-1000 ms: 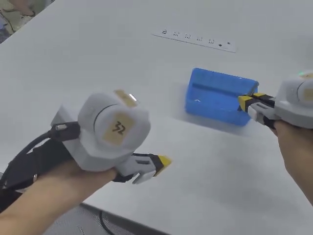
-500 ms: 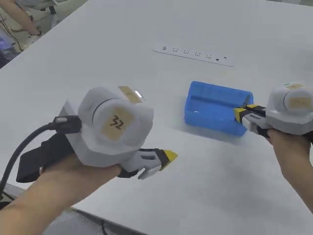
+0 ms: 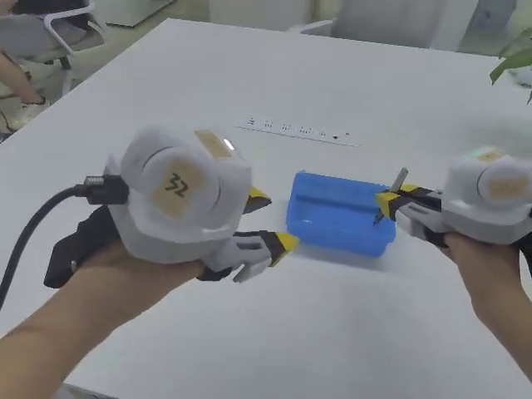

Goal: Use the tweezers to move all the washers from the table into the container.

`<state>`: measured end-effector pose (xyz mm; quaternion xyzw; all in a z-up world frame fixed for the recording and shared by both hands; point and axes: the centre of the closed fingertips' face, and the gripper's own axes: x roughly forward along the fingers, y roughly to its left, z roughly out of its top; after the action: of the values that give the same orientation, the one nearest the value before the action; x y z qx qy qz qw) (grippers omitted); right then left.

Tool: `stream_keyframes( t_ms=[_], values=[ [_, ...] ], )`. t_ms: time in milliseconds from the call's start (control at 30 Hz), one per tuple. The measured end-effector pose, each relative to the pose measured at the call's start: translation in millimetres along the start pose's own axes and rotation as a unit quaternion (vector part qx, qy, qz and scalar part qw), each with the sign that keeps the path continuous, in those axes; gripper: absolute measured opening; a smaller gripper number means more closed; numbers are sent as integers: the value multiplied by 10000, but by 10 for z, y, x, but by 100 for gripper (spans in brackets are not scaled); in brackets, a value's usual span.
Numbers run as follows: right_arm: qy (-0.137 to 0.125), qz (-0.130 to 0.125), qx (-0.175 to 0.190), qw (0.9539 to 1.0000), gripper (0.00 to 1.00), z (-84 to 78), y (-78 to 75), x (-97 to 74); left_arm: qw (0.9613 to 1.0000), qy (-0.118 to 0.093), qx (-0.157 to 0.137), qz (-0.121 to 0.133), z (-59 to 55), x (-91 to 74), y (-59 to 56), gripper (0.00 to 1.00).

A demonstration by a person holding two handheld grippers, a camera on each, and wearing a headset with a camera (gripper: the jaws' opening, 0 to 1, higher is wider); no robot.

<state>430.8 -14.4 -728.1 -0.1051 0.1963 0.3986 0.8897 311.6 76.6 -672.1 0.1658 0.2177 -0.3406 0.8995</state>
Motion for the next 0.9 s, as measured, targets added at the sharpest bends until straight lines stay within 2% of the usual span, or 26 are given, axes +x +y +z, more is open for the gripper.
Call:
stream_keyframes(
  t_ms=[100, 133, 233, 300, 333, 400, 433, 500, 567, 600, 667, 700, 767, 833, 867, 900],
  values=[
    [-91, 419, 70, 9991, 3, 71, 198, -114, 9992, -222, 73, -330, 109, 27, -53, 27],
    [-100, 656, 105, 9977, 3, 92, 329, -171, 9988, -239, 62, -431, 127, 36, -70, 28],
    [-23, 957, 66, 9954, 3, 91, 506, -263, 9967, -327, 121, -734, 196, 57, -140, 27],
    [15, 1237, 133, 9922, 3, 91, 676, -346, 9966, -335, 193, -732, 217, 76, -135, 28],
    [-24, 1380, 121, 9904, 3, 104, 767, -394, 9957, -360, 224, -825, 234, 82, -157, 27],
    [-34, 1732, 209, 9847, 3, 107, 925, -459, 9919, -437, 119, -1187, 275, 94, -257, 27],
    [34, 2044, 303, 9784, 3, 93, 1056, -517, 9891, -505, 35, -1380, 303, 94, -307, 27],
    [48, 2347, 284, 9717, 3, 77, 1202, -592, 9856, -574, -69, -1588, 335, 99, -354, 27],
    [135, 2627, 298, 9643, 3, 26, 1318, -656, 9849, -574, -78, -1630, 345, 111, -365, 26],
    [155, 2672, 291, 9631, 3, 12, 1349, -668, 9843, -589, -79, -1663, 351, 109, -376, 25],
    [224, 2733, 289, 9612, 3, -50, 1409, -698, 9736, -763, -391, -2115, 429, 67, -513, 23],
    [246, 2777, 290, 9599, 3, -66, 1436, -713, 9711, -790, -423, -2212, 440, 55, -541, 23],
    [294, 2962, 340, 9541, 3, -90, 1523, -760, 9710, -747, -317, -2250, 423, 59, -560, 23],
    [299, 3085, 292, 9503, 3, -97, 1589, -790, 9682, -723, -231, -2386, 409, 57, -616, 20],
    [339, 3154, 294, 9479, 3, -106, 1624, -804, 9660, -722, -233, -2471, 405, 59, -649, 18],
    [368, 3208, 287, 9460, 3, -115, 1646, -816, 9601, -740, -213, -2688, 407, 36, -722, 14]
  ],
)
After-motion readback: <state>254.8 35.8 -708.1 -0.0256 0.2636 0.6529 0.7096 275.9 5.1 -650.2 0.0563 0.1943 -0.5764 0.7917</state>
